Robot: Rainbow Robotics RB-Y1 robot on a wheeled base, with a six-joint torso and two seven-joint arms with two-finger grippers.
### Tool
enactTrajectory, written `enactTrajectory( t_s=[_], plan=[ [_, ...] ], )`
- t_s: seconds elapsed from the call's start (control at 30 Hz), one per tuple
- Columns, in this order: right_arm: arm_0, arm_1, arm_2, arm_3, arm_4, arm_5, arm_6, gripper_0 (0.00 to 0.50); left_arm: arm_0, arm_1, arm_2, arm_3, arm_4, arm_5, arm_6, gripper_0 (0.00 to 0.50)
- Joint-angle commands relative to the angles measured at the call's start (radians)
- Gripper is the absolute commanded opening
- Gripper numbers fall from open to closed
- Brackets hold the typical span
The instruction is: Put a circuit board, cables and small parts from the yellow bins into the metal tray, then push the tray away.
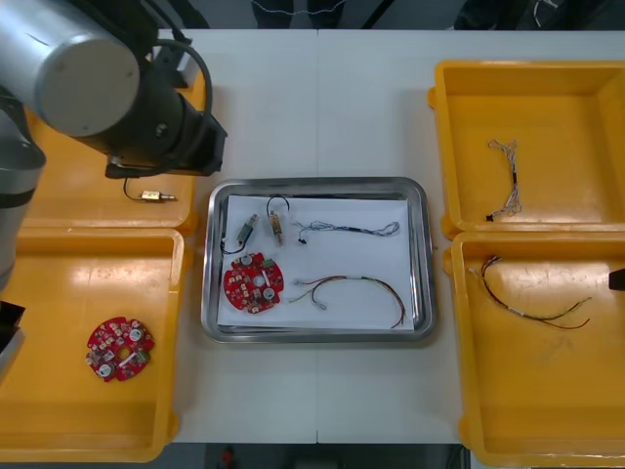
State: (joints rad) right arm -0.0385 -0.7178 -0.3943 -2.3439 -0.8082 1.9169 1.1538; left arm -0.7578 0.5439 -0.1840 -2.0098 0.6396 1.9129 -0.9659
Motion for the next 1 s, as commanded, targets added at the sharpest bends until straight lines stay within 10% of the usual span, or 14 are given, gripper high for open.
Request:
enactTrajectory(
  t_s=[0.03,0.53,1.0],
  plan=[
    [-0.015,-0.037,-0.035,-0.026,-0.009,0.003,-0.019,0.500,0.046,0.088,0.123,-0.061,0.064,0.007,-0.119,0.500],
    [-0.055,-0.100,0.068,-0.084,-0.045,0.003,-0.016,0.500,0.269,0.263,0.374,-0.110,0.207,0.007,-0.324,0.500],
    [-0.313,-0.109,0.348,-0.123,-0.172,0.003,0.006,0.500,0.538,0.320,0.575,-0.185,0.268,0.007,-0.375,0.500]
  ],
)
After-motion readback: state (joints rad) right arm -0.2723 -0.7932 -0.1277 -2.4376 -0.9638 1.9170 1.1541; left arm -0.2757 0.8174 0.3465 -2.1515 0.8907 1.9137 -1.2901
